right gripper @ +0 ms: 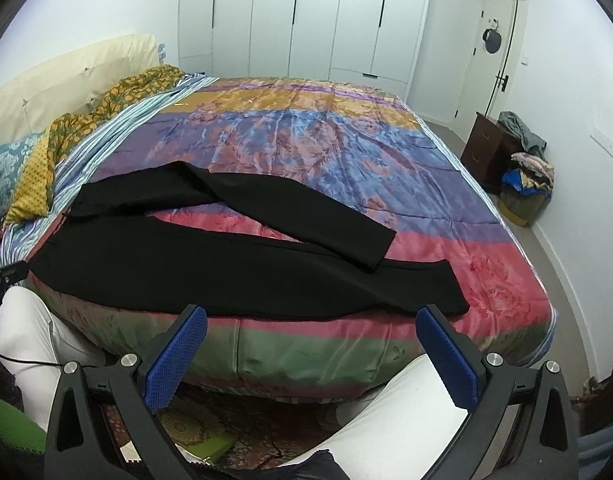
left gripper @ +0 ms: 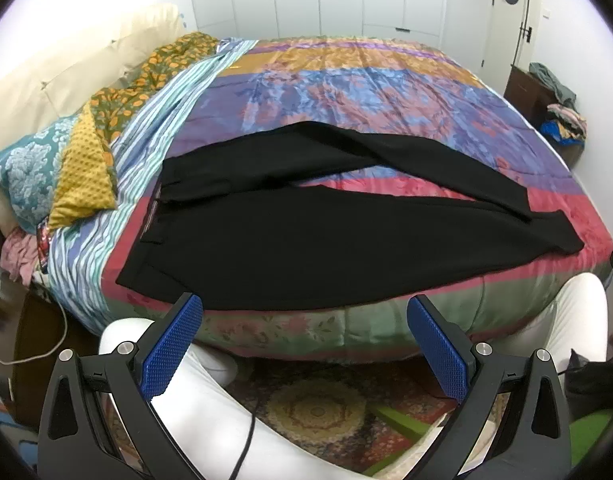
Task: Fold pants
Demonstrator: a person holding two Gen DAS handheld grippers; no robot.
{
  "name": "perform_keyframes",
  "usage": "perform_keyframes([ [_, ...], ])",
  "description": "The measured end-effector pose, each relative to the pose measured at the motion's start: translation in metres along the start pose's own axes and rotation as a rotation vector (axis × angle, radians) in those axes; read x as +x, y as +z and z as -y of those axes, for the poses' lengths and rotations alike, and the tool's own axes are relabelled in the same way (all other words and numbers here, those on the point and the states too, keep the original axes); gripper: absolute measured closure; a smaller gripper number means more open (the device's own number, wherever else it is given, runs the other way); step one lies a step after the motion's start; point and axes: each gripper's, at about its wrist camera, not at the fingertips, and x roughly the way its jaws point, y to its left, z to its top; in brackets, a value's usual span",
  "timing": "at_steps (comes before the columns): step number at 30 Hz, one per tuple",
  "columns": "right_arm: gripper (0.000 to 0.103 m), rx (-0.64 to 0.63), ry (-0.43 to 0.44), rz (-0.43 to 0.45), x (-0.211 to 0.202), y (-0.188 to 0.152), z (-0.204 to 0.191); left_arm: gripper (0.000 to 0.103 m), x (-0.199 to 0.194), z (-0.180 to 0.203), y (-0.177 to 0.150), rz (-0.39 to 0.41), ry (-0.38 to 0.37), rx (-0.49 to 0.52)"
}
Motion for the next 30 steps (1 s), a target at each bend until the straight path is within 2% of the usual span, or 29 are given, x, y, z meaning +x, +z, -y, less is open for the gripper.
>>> perform_keyframes([
  [5, 0.0, -0.002, 0.003, -0.029, 0.007, -0.001, 0.001, 0.001, -0.001, 0.004, 0.0, 0.001, 0.016, 0.015],
  [20, 0.0, -0.029, -0.029, -0.094, 0.02, -0.002, -0.003, 0.001, -0.004, 0.011, 0.004, 0.0, -0.003, 0.011],
  [30, 0.0, -0.054, -0.062, -0.122, 0.025, -0.002, -0.006, 0.001, -0.005, 0.015, 0.005, -0.006, 0.049, 0.052],
])
